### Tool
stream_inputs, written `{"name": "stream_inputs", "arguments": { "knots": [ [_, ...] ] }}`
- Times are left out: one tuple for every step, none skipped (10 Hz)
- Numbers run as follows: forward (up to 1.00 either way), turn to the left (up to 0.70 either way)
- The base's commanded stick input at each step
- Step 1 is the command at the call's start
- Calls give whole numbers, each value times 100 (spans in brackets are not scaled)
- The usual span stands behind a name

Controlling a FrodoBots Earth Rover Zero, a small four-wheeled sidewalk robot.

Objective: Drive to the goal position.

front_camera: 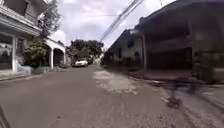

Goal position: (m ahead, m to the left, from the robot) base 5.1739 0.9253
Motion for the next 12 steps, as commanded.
{"name": "stream_inputs", "arguments": {
  "knots": [
    [70, 0],
    [70, 0],
    [70, 0],
    [70, 0],
    [70, 0],
    [70, 0],
    [70, 0],
    [70, 0],
    [70, 0],
    [70, 0],
    [70, 0],
    [70, 0]
  ]
}}
